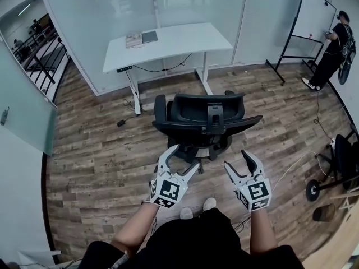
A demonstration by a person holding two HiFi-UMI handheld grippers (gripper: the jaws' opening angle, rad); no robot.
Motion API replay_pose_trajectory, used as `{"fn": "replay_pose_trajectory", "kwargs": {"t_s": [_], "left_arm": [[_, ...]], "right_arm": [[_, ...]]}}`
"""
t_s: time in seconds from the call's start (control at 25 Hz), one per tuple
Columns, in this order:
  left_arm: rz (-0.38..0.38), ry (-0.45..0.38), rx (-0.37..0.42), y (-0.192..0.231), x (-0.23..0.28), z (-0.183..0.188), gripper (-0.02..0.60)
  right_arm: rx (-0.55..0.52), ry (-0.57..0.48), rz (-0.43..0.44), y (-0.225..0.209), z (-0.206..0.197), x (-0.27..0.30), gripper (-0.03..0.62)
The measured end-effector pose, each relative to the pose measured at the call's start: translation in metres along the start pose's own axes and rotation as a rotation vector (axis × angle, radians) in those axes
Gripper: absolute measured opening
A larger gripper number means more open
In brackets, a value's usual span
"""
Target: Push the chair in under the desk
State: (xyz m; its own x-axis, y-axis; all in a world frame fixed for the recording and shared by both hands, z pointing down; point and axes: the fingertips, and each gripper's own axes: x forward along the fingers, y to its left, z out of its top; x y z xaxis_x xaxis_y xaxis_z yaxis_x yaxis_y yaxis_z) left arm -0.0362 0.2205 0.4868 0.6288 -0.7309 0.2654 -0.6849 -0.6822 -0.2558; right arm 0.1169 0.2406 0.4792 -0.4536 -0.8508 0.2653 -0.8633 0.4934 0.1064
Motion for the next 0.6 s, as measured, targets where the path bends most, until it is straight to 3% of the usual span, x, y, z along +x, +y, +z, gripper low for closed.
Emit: {"fn": "replay_pose_trajectory", "kwargs": {"t_s": [0.4, 0.6], "left_arm": [[0.049, 0.033, -0.085, 0.022, 0.026, -0.013, 0.376], [0.033, 0.023, -0.134, 0.029, 0.043, -0.007, 0.376]], "right_arm": [[0.026, -0.007, 0.022, -0.016, -0.002, 0.034, 0.301], [0.037, -0.005, 0.064, -0.026, -0.001, 0.055, 0.302]]}}
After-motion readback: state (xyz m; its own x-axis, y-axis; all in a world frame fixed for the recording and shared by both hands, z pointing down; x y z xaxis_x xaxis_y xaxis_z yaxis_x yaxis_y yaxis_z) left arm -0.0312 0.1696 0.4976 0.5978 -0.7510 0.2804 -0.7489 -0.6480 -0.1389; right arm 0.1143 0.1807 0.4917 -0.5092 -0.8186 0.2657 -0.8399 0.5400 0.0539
